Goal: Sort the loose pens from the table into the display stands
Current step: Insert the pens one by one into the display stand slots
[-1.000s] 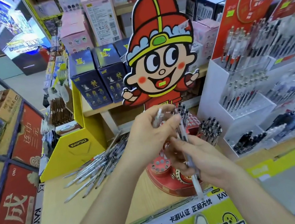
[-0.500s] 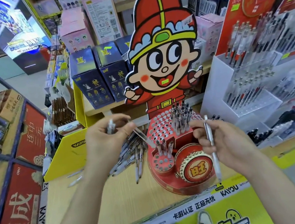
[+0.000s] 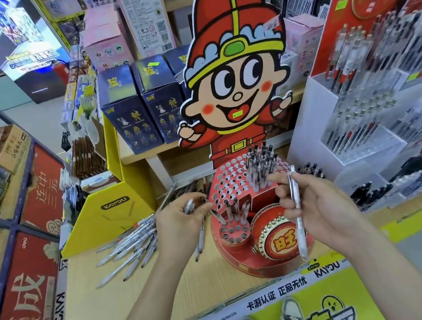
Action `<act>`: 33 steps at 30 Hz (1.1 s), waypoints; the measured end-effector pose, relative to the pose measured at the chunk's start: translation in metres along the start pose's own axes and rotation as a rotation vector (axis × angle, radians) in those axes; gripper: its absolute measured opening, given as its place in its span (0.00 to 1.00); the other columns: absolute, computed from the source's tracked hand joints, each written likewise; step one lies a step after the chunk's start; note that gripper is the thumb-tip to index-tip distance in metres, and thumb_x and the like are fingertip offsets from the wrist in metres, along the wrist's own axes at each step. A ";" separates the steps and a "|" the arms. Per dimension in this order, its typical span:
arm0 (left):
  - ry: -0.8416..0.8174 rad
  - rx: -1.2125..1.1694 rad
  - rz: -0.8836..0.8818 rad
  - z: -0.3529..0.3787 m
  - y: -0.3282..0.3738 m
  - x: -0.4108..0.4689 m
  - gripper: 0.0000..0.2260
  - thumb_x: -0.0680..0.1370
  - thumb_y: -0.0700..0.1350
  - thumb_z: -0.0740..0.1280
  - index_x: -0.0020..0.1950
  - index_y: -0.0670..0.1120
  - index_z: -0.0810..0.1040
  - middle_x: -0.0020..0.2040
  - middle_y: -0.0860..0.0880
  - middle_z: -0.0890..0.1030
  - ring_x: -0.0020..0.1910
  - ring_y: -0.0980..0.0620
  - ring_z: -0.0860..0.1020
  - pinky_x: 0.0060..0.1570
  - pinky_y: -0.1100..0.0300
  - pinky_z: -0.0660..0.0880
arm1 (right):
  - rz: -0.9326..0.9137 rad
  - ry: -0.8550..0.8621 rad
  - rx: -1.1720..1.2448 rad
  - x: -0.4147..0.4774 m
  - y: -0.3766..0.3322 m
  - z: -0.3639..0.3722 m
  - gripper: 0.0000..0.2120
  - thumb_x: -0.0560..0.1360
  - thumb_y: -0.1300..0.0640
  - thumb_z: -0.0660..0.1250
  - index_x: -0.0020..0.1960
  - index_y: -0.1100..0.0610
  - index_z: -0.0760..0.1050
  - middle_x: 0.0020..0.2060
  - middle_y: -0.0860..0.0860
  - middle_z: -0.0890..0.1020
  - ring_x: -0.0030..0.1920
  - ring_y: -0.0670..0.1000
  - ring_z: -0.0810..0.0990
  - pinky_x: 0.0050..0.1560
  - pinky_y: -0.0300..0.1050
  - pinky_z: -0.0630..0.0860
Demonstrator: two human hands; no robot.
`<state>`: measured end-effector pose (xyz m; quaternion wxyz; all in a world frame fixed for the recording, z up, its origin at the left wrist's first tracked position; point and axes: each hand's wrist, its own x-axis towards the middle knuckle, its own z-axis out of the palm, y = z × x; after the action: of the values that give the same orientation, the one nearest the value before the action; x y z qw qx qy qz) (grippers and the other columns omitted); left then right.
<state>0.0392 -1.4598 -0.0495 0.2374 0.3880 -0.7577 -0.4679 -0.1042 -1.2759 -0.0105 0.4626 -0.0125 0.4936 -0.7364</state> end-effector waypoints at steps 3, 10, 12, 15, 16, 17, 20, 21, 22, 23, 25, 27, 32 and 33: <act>-0.015 0.065 0.003 0.004 -0.007 -0.001 0.08 0.69 0.47 0.77 0.40 0.59 0.81 0.38 0.62 0.82 0.40 0.63 0.80 0.42 0.59 0.78 | -0.008 -0.013 0.030 0.000 0.000 0.000 0.18 0.75 0.58 0.59 0.59 0.67 0.77 0.35 0.53 0.74 0.32 0.46 0.69 0.27 0.37 0.65; -0.079 0.205 0.118 0.013 -0.021 0.000 0.09 0.71 0.48 0.75 0.50 0.50 0.85 0.45 0.56 0.84 0.43 0.68 0.78 0.41 0.78 0.71 | -0.015 -0.055 0.094 -0.001 0.002 0.001 0.15 0.77 0.62 0.60 0.58 0.67 0.80 0.38 0.54 0.75 0.36 0.48 0.72 0.32 0.38 0.72; -0.094 0.241 0.153 0.015 -0.020 0.002 0.10 0.72 0.48 0.74 0.52 0.50 0.85 0.47 0.56 0.85 0.44 0.66 0.79 0.44 0.78 0.71 | -0.035 -0.072 0.085 -0.002 0.003 0.003 0.16 0.74 0.62 0.62 0.59 0.66 0.80 0.38 0.53 0.74 0.36 0.48 0.72 0.33 0.38 0.73; -0.144 0.359 0.322 0.019 -0.016 0.004 0.09 0.74 0.47 0.73 0.52 0.47 0.85 0.48 0.52 0.85 0.47 0.56 0.82 0.50 0.63 0.78 | -0.063 -0.080 0.052 -0.002 0.004 0.005 0.16 0.73 0.62 0.64 0.59 0.65 0.80 0.38 0.52 0.75 0.37 0.48 0.73 0.34 0.38 0.74; -0.154 0.387 0.346 0.019 -0.014 0.005 0.08 0.74 0.46 0.73 0.52 0.47 0.85 0.47 0.51 0.85 0.47 0.54 0.82 0.50 0.59 0.79 | -0.066 -0.085 0.046 -0.002 0.004 0.006 0.16 0.73 0.62 0.64 0.59 0.65 0.80 0.38 0.52 0.76 0.37 0.48 0.73 0.35 0.38 0.75; -0.166 0.395 0.332 0.018 -0.012 0.006 0.08 0.75 0.47 0.72 0.52 0.48 0.85 0.47 0.52 0.85 0.47 0.54 0.82 0.49 0.57 0.79 | -0.067 -0.091 0.042 -0.002 0.004 0.006 0.15 0.73 0.62 0.64 0.58 0.64 0.81 0.38 0.52 0.77 0.37 0.48 0.74 0.35 0.39 0.76; -0.187 0.407 0.250 0.017 -0.011 0.009 0.08 0.75 0.49 0.71 0.53 0.49 0.84 0.47 0.54 0.85 0.47 0.55 0.81 0.48 0.55 0.79 | -0.068 -0.089 0.050 -0.003 0.004 0.007 0.13 0.74 0.63 0.63 0.55 0.64 0.82 0.38 0.53 0.80 0.40 0.50 0.80 0.38 0.41 0.80; -0.189 0.410 0.240 0.017 -0.012 0.009 0.09 0.75 0.50 0.71 0.53 0.49 0.84 0.47 0.54 0.85 0.47 0.55 0.81 0.47 0.55 0.79 | -0.069 -0.079 0.061 -0.003 0.005 0.007 0.13 0.74 0.64 0.63 0.55 0.64 0.82 0.38 0.54 0.81 0.41 0.52 0.81 0.39 0.42 0.81; -0.191 0.396 0.223 0.018 -0.012 0.007 0.09 0.75 0.49 0.71 0.53 0.49 0.83 0.47 0.54 0.84 0.47 0.56 0.81 0.47 0.57 0.79 | -0.069 -0.068 0.073 -0.003 0.005 0.008 0.13 0.74 0.64 0.63 0.55 0.65 0.81 0.38 0.55 0.81 0.41 0.53 0.82 0.40 0.43 0.81; -0.197 0.370 0.186 0.018 -0.011 0.006 0.08 0.75 0.49 0.72 0.53 0.50 0.83 0.47 0.54 0.84 0.47 0.57 0.80 0.46 0.59 0.78 | -0.068 -0.059 0.082 -0.003 0.005 0.008 0.13 0.75 0.64 0.63 0.56 0.65 0.81 0.38 0.55 0.81 0.41 0.53 0.83 0.40 0.44 0.81; -0.219 0.295 0.091 0.018 -0.011 0.002 0.07 0.75 0.48 0.72 0.52 0.51 0.83 0.45 0.57 0.83 0.47 0.59 0.79 0.45 0.65 0.76 | -0.062 -0.054 0.074 -0.003 0.006 0.009 0.13 0.76 0.63 0.62 0.57 0.63 0.80 0.38 0.56 0.80 0.39 0.53 0.82 0.38 0.44 0.81; -0.256 0.202 0.004 0.018 -0.011 0.001 0.04 0.75 0.49 0.71 0.50 0.54 0.82 0.45 0.59 0.82 0.48 0.60 0.79 0.45 0.68 0.74 | -0.056 -0.063 0.043 -0.004 0.007 0.010 0.13 0.77 0.60 0.62 0.58 0.60 0.81 0.37 0.55 0.78 0.35 0.51 0.78 0.33 0.42 0.77; -0.084 -0.551 -0.355 -0.002 0.005 0.003 0.13 0.82 0.52 0.58 0.47 0.47 0.78 0.44 0.48 0.82 0.32 0.56 0.72 0.30 0.63 0.68 | 0.002 -0.129 -0.114 -0.008 0.007 0.011 0.15 0.77 0.54 0.63 0.60 0.58 0.80 0.35 0.53 0.73 0.30 0.47 0.64 0.25 0.35 0.60; -0.084 -0.884 -0.453 -0.007 0.012 0.004 0.15 0.83 0.51 0.56 0.45 0.45 0.77 0.43 0.45 0.81 0.30 0.55 0.69 0.26 0.64 0.65 | 0.017 -0.143 -0.142 -0.009 0.007 0.011 0.15 0.75 0.55 0.65 0.59 0.60 0.80 0.35 0.53 0.74 0.30 0.46 0.64 0.24 0.34 0.60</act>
<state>0.0374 -1.4641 -0.0351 0.2407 0.3861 -0.3924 -0.7994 -0.0888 -1.2786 -0.0064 0.5007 -0.0935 0.5105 -0.6928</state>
